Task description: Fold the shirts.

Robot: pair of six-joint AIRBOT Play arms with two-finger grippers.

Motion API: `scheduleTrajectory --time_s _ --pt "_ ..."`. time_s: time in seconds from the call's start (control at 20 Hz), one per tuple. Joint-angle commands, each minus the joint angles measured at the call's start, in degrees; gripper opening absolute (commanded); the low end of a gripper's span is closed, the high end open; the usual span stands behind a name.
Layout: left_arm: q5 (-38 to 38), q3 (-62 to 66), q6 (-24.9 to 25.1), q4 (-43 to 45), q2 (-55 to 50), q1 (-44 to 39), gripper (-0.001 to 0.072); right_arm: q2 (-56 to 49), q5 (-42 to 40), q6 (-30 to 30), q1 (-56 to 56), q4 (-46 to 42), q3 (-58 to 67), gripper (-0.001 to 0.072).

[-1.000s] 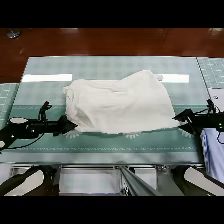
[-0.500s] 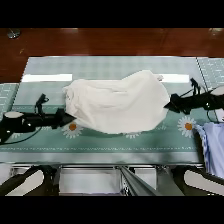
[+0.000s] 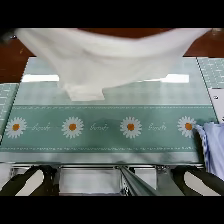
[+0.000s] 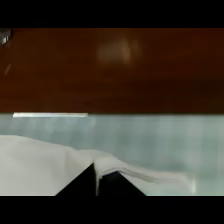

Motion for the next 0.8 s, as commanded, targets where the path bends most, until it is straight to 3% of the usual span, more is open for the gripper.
scheduleTrajectory --time_s 0.0,0.15,0.4,0.6,0.75 --pt "-0.6 21.4 -9.9 16.4 2.7 0.8 0.0019 9.9 1.3 1.5 0.3 -5.2 8.3 0.0039" --pt "-3.8 29.9 -13.0 27.0 7.2 1.1 0.0019 18.8 5.4 1.5 0.3 -8.1 8.3 0.0039" --pt "-15.6 30.6 -13.8 39.8 17.6 0.7 0.0019 28.3 9.2 3.3 0.3 -13.9 8.3 0.0039" --pt "-17.4 30.2 -15.8 51.5 20.1 -7.1 0.0019 29.2 17.6 3.8 0.3 -16.3 7.7 0.0040" --pt "-19.0 21.9 -17.5 58.7 19.9 -13.2 0.0018 29.2 21.2 4.9 0.3 -16.7 2.4 0.0039"
